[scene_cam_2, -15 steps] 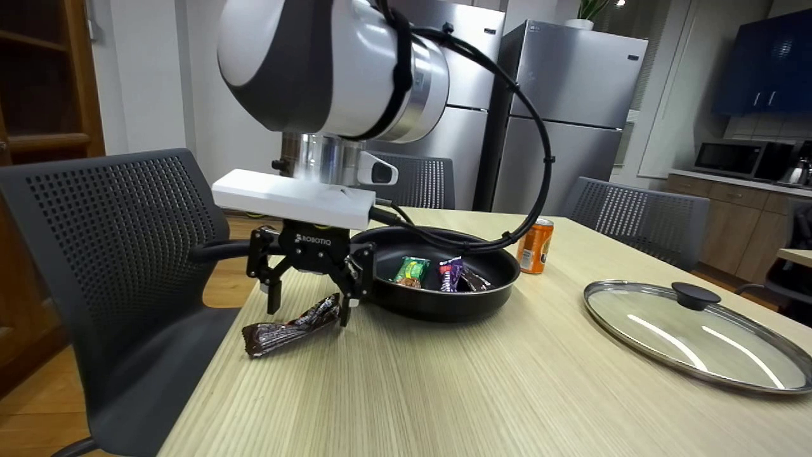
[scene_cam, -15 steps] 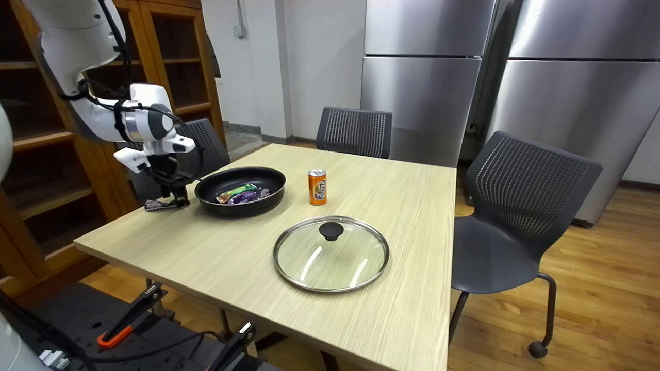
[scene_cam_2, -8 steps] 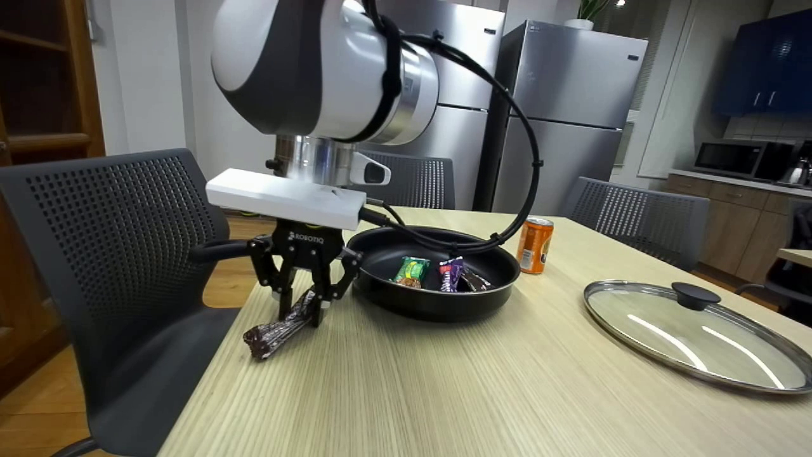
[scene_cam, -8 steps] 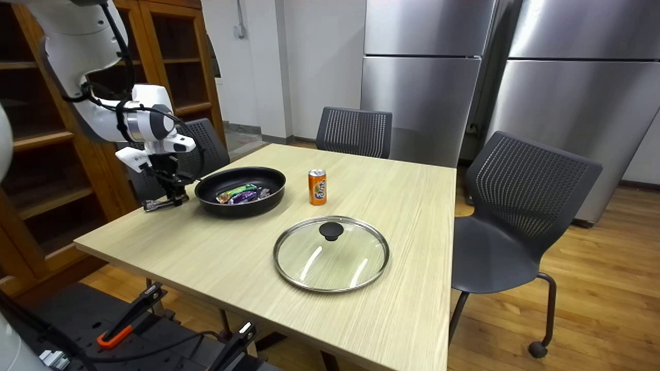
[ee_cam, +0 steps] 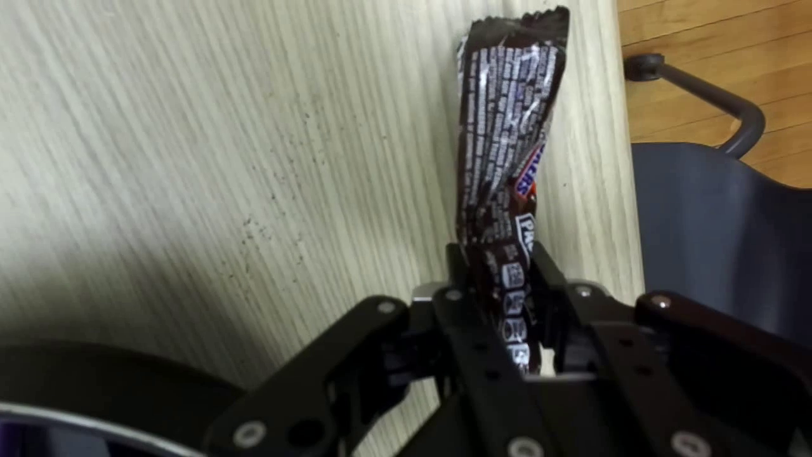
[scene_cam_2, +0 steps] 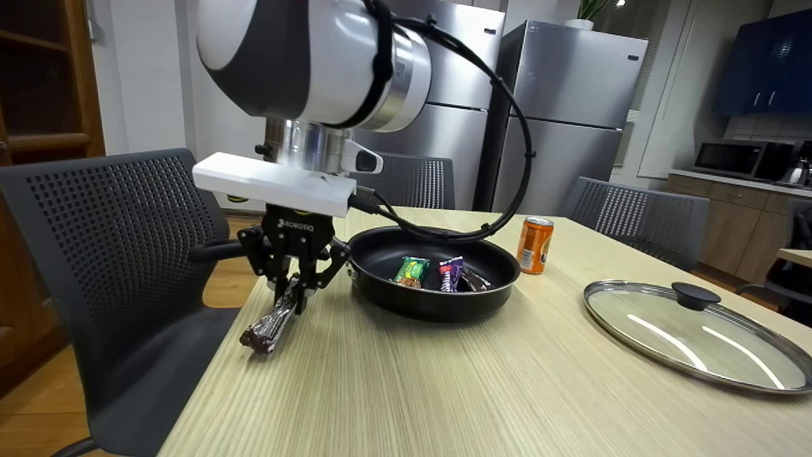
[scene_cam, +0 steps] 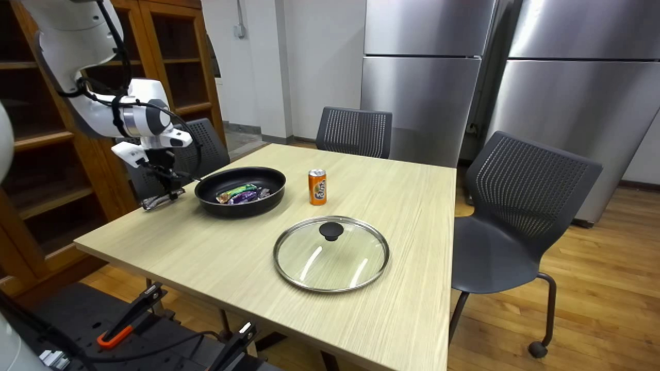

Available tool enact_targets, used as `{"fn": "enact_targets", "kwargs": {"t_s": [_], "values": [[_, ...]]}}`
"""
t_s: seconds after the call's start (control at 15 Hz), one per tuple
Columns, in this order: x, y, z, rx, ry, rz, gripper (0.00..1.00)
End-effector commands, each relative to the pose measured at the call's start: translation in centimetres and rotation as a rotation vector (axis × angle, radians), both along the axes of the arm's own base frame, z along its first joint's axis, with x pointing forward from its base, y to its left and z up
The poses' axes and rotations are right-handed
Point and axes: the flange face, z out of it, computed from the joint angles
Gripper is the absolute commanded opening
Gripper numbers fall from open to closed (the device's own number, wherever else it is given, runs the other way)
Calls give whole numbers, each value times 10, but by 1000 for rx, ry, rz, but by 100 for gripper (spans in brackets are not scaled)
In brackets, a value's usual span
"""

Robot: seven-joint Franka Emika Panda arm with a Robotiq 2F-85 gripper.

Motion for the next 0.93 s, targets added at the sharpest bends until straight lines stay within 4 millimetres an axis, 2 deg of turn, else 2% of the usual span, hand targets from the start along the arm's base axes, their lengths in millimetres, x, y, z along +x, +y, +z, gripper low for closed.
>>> {"fn": "enact_targets", "kwargs": {"t_s": [0.0, 0.27, 0.6, 0.87], "values": [[-13, 3, 27, 9, -5, -2, 6], [-18, -1, 49, 21, -34, -8, 6], [-20, -18, 72, 37, -65, -25, 6], [-17, -41, 86, 47, -89, -50, 6]]}}
